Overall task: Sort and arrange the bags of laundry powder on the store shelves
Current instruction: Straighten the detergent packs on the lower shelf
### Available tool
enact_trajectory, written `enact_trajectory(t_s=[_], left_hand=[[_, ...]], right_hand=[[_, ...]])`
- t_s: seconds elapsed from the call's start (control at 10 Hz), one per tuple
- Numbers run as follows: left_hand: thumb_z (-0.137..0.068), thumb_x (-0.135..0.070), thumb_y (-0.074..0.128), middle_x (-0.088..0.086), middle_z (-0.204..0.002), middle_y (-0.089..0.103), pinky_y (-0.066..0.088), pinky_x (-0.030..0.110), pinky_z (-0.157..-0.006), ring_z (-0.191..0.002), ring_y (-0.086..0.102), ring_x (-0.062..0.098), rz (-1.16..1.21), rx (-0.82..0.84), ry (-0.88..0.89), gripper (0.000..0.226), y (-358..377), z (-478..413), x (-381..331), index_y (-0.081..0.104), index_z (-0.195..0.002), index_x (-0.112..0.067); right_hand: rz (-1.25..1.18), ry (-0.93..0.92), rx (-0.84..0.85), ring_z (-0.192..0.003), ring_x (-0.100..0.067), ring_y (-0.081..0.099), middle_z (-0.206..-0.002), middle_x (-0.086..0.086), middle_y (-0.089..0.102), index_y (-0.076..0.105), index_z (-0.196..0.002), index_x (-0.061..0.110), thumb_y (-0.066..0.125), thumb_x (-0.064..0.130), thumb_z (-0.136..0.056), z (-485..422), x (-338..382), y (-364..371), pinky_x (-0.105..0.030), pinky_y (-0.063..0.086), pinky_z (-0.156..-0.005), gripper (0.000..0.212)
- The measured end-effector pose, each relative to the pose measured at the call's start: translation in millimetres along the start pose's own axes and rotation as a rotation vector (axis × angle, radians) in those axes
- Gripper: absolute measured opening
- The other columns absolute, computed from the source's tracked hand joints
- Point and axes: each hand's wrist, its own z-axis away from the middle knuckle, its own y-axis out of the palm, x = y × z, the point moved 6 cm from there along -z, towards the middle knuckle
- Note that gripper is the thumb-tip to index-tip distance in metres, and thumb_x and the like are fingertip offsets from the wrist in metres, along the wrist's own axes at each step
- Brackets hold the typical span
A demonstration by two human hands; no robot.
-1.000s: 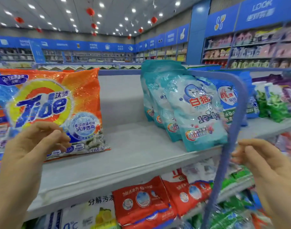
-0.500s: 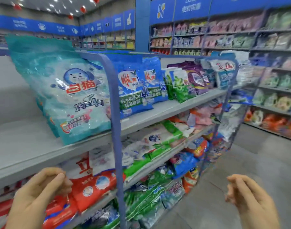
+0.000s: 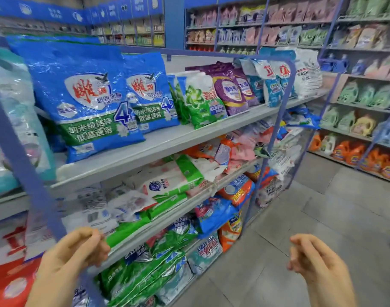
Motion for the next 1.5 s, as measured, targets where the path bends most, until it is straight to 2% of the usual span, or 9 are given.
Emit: enact_trajectory(t_s=[0.2, 0.3, 0.6, 0.8, 1.0, 1.2, 1.3, 1.4, 1.5], left_hand=[[-0.086, -0.021, 0.066, 0.008, -0.046, 0.06, 0.044, 0.013, -0.039, -0.039, 0.057, 0.011, 0.166, 0.043, 0.046, 0.029, 61, -80, 47, 0.071, -0.057, -0.023], [-0.092, 0.0, 0.049, 0.007, -0.054, 0.065, 0.051, 0.015, -0.046, -0.046, 0.062, 0.011, 0.134, 0.034, 0.096, 0.042, 92, -113, 56, 0.071, -0.064, -0.021], [-0.091, -0.002, 0.051, 0.007, -0.059, 0.068, 0.053, 0.016, -0.05, -0.05, 0.063, 0.011, 0.069, -0.054, 0.107, 0.038, 155, -190, 65, 0.073, -0.069, -0.022], [-0.092, -0.001, 0.05, 0.005, -0.057, 0.067, 0.051, 0.013, -0.048, -0.048, 0.062, 0.009, 0.053, -0.275, 0.121, 0.028, 194, -210, 78, 0.068, -0.071, -0.006], [-0.093, -0.004, 0.047, 0.001, -0.058, 0.067, 0.049, 0.012, -0.048, -0.05, 0.061, 0.007, 0.037, -0.498, 0.162, 0.042, 246, -209, 87, 0.073, -0.067, -0.025], [-0.093, -0.009, 0.048, 0.0, -0.06, 0.066, 0.05, 0.012, -0.053, -0.053, 0.061, 0.007, 0.018, -0.633, 0.172, 0.036, 277, -193, 90, 0.071, -0.07, -0.022], [-0.085, -0.023, 0.054, -0.001, -0.061, 0.066, 0.051, 0.013, -0.053, -0.055, 0.062, 0.007, 0.029, -0.682, 0.17, 0.022, 289, -183, 92, 0.071, -0.07, -0.024], [-0.077, -0.032, 0.057, -0.002, -0.06, 0.065, 0.05, 0.013, -0.052, -0.055, 0.061, 0.008, 0.01, -0.708, 0.159, 0.017, 296, -176, 92, 0.07, -0.069, -0.023], [-0.083, -0.023, 0.054, -0.002, -0.059, 0.064, 0.05, 0.013, -0.053, -0.055, 0.061, 0.008, 0.0, -0.751, 0.158, 0.021, 297, -170, 90, 0.068, -0.068, -0.023]], right_hand=[[0.047, -0.007, -0.009, -0.035, -0.011, 0.04, -0.044, -0.005, 0.05, 0.071, -0.062, 0.017, 0.038, -0.002, -0.094, -82, -14, -9, -0.014, 0.04, -0.042, 0.051], [0.071, -0.017, -0.01, -0.038, -0.01, 0.042, -0.047, -0.007, 0.052, 0.071, -0.063, 0.019, 0.041, 0.002, -0.094, -130, -16, -11, -0.013, 0.042, -0.043, 0.047], [0.075, -0.004, 0.045, -0.044, -0.009, 0.045, -0.049, 0.0, 0.051, 0.069, -0.066, 0.017, 0.043, 0.008, -0.095, -257, -46, -7, -0.014, 0.042, -0.045, 0.04], [0.15, 0.015, 0.267, -0.047, -0.009, 0.045, -0.053, 0.0, 0.054, 0.067, -0.071, 0.012, 0.046, 0.009, -0.095, -364, -88, 17, -0.014, 0.04, -0.045, 0.032], [0.259, -0.059, 0.563, -0.049, -0.003, 0.047, -0.055, -0.001, 0.057, 0.066, -0.072, 0.013, 0.052, 0.014, -0.092, -466, -119, 42, -0.011, 0.037, -0.045, 0.024], [0.536, -0.425, 0.909, -0.087, -0.006, 0.061, -0.092, 0.012, 0.067, 0.065, -0.094, 0.028, 0.061, 0.014, -0.089, -523, -150, 89, -0.016, 0.045, -0.078, 0.015], [0.805, -0.712, 1.098, -0.104, -0.029, 0.061, -0.116, -0.006, 0.065, 0.067, -0.112, 0.013, 0.067, 0.002, -0.08, -536, -176, 128, -0.028, 0.043, -0.089, 0.034], [1.128, -1.026, 1.29, -0.118, -0.031, 0.055, -0.139, -0.005, 0.051, 0.05, -0.136, 0.024, 0.075, 0.024, -0.075, -530, -198, 157, -0.039, 0.045, -0.095, 0.066], [1.185, -1.22, 1.425, -0.12, -0.029, 0.055, -0.135, -0.005, 0.055, 0.049, -0.137, 0.026, 0.086, 0.032, -0.057, -526, -210, 177, -0.042, 0.046, -0.095, 0.089]])
